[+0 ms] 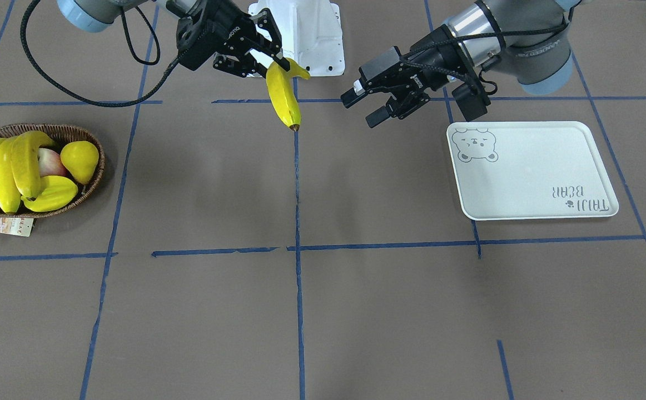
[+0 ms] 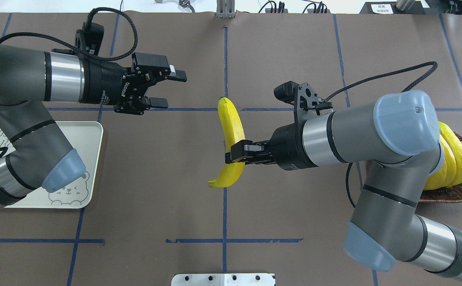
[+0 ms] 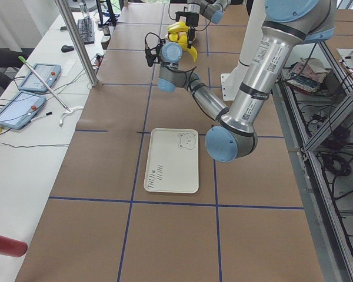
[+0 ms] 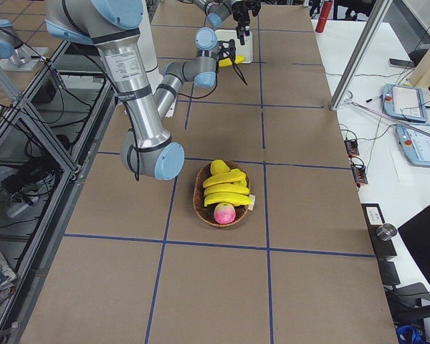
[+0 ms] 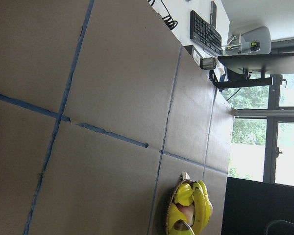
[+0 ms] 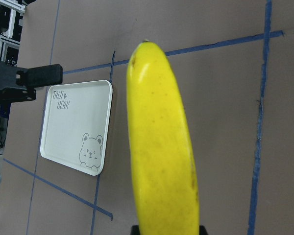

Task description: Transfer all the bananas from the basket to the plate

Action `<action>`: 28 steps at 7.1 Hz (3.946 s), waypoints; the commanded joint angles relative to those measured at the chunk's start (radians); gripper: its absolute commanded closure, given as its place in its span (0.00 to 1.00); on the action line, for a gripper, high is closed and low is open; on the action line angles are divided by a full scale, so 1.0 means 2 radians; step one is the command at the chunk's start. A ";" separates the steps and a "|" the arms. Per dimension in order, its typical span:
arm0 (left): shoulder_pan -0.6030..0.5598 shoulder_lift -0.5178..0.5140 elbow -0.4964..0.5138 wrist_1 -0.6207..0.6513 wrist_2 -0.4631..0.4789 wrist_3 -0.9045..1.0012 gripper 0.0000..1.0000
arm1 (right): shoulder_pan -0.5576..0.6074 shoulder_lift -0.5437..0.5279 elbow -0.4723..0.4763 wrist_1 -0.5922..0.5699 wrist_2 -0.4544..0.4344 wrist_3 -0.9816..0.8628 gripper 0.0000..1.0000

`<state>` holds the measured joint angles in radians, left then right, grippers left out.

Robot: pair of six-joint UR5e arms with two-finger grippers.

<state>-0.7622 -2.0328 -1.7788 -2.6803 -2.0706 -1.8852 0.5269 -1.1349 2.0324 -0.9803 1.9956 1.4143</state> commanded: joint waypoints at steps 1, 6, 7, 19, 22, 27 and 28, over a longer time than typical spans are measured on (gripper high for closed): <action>0.020 -0.015 0.004 0.004 0.017 0.002 0.04 | 0.000 0.016 -0.001 -0.021 -0.002 0.000 0.99; 0.105 -0.034 0.005 0.009 0.096 0.005 0.04 | -0.001 0.022 -0.004 -0.025 -0.007 0.000 0.99; 0.105 -0.035 0.004 0.009 0.096 0.004 0.06 | -0.001 0.022 -0.005 -0.025 -0.007 0.000 0.99; 0.092 -0.031 0.007 0.018 0.101 0.005 1.00 | -0.004 0.021 0.001 -0.025 -0.005 -0.001 0.00; 0.016 0.019 -0.008 0.123 0.036 0.063 1.00 | 0.010 0.011 0.011 -0.025 -0.005 -0.001 0.00; -0.079 0.264 -0.036 0.134 -0.033 0.364 1.00 | 0.022 -0.013 0.021 -0.025 -0.006 -0.001 0.00; -0.097 0.278 -0.021 0.135 -0.038 0.382 1.00 | 0.024 -0.015 0.021 -0.025 -0.005 -0.001 0.00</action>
<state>-0.9034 -1.5262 -1.8510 -2.4149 -2.1228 -1.2232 0.5707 -1.1590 2.0738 -1.0308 1.9838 1.4128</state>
